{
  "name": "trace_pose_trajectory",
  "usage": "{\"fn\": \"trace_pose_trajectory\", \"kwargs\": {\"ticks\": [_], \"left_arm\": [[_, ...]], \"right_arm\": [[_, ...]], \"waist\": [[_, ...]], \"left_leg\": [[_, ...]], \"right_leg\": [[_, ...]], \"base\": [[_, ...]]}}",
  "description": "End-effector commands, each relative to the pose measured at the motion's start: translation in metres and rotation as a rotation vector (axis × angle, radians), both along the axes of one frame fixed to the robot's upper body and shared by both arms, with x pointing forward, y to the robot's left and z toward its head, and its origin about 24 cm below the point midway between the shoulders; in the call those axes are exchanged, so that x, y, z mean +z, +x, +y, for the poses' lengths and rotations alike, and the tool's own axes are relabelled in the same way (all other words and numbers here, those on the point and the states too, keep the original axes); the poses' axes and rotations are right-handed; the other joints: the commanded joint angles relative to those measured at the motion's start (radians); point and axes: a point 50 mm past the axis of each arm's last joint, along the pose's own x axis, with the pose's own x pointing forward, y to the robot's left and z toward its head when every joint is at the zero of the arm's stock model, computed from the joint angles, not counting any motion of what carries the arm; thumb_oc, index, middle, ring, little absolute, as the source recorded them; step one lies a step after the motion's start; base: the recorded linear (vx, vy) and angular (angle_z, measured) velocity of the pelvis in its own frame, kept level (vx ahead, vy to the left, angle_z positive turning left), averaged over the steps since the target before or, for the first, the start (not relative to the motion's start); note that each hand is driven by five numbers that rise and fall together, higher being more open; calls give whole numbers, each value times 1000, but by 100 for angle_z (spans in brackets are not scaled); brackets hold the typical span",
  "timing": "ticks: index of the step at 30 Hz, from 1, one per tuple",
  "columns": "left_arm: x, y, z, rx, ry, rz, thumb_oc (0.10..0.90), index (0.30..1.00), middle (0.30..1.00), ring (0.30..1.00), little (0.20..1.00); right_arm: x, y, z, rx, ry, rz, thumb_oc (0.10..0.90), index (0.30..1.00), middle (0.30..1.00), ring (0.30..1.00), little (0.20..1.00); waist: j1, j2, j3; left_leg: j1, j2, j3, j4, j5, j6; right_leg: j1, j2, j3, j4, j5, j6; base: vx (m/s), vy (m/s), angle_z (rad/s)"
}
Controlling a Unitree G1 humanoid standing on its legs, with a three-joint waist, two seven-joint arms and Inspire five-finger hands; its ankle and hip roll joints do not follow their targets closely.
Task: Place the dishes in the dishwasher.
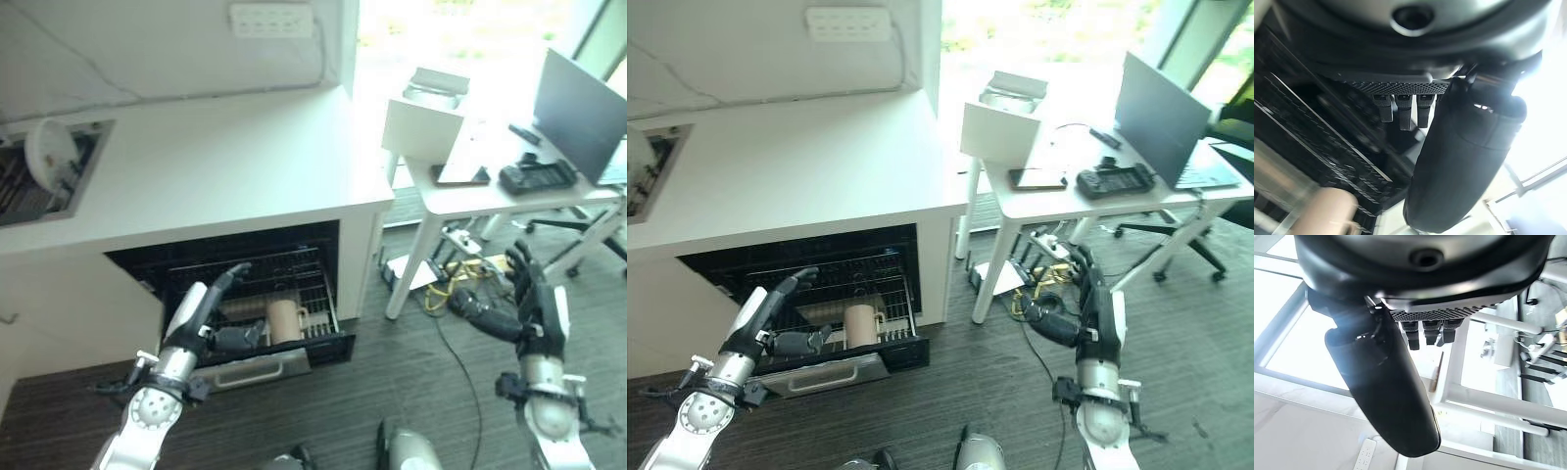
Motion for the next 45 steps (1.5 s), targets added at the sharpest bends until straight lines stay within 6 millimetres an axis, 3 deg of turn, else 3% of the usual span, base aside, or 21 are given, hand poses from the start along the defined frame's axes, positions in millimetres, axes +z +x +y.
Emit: {"fn": "trace_pose_trajectory", "kwargs": {"ticks": [1,5,10,13,15,17,19,21,27,28,33,36,45], "left_arm": [[32,13,-10,-63,-132,-185,800,900,900,900,900],[12,6,-9,13,-239,-171,800,900,900,900,900],[10,4,-7,55,-240,-199,800,900,900,900,900],[11,8,-5,80,-259,-212,800,900,900,900,900],[9,9,-6,71,-247,-197,800,900,900,900,900],[6,10,-7,74,-247,-187,800,900,900,900,900],[1,7,-2,114,-270,-176,800,900,900,900,900],[-2,2,1,135,-272,-174,800,900,900,900,900],[5,-10,11,173,-225,-218,800,900,900,900,900],[36,22,-40,-90,-630,-328,800,900,900,900,900],[27,18,-37,-42,-599,-313,800,900,900,900,900],[28,14,-31,22,-466,-352,800,900,900,900,900],[33,-12,33,382,-201,-483,800,900,900,900,900]], "right_arm": [[47,31,5,110,94,-239,800,900,900,900,900],[25,31,7,128,192,-143,800,900,900,900,900],[21,26,2,161,161,-107,800,900,900,900,900],[22,32,3,229,123,-85,800,900,900,900,900],[21,34,7,275,122,-68,800,900,900,900,900],[20,35,9,303,133,-54,800,900,900,900,900],[15,35,14,341,137,-18,800,900,900,900,900],[11,33,16,347,158,-6,800,900,900,900,900],[11,35,28,399,186,-16,800,900,900,900,900],[45,75,46,514,393,-127,800,900,900,900,900],[41,67,46,513,420,-138,800,900,900,900,900],[38,65,44,488,399,-120,800,900,900,900,900],[32,58,33,433,367,-98,800,900,900,900,900]], "waist": [[25,55,-10],[30,38,-11],[22,20,-5],[33,0,15],[41,-8,26],[41,-6,25],[45,18,7],[52,30,-9],[105,27,-28],[117,25,6],[113,23,0],[111,27,5],[126,55,12]], "left_leg": [[9,-80,-211,28,-170,72],[18,-50,-206,28,-139,18],[22,-17,-179,28,-95,-16],[23,-44,-177,28,-70,-12],[14,-39,-157,28,-29,-26],[14,-36,-160,28,-31,-30],[4,-47,-228,28,-66,-34],[-4,-47,-249,28,-80,-43],[-31,-59,-278,28,-111,-39],[-45,-137,-403,28,-102,-4],[-39,-128,-411,28,-96,-12],[-39,-117,-407,28,-89,-20],[-46,-132,-427,28,-62,-38]], "right_leg": [[-9,-4,8,26,36,59],[8,24,18,26,-86,21],[17,41,4,26,-112,-17],[31,23,8,26,-109,-33],[46,9,1,26,-110,-37],[47,1,-3,26,-111,-35],[34,10,6,26,-117,-28],[26,7,-11,26,-121,-23],[10,-19,-52,26,-126,3],[-83,35,99,26,-75,-3],[-61,47,89,26,-86,-15],[-54,49,78,26,-96,-23],[-29,50,72,26,-126,-42]], "base": [[-23,-362,-46],[5,-324,-28],[8,-230,-13],[-5,-137,-7],[6,-29,-15],[17,97,0],[60,270,14],[25,279,16],[-46,119,13],[-19,-13,16],[79,-106,0],[11,-50,-5],[6,-4,13]]}}
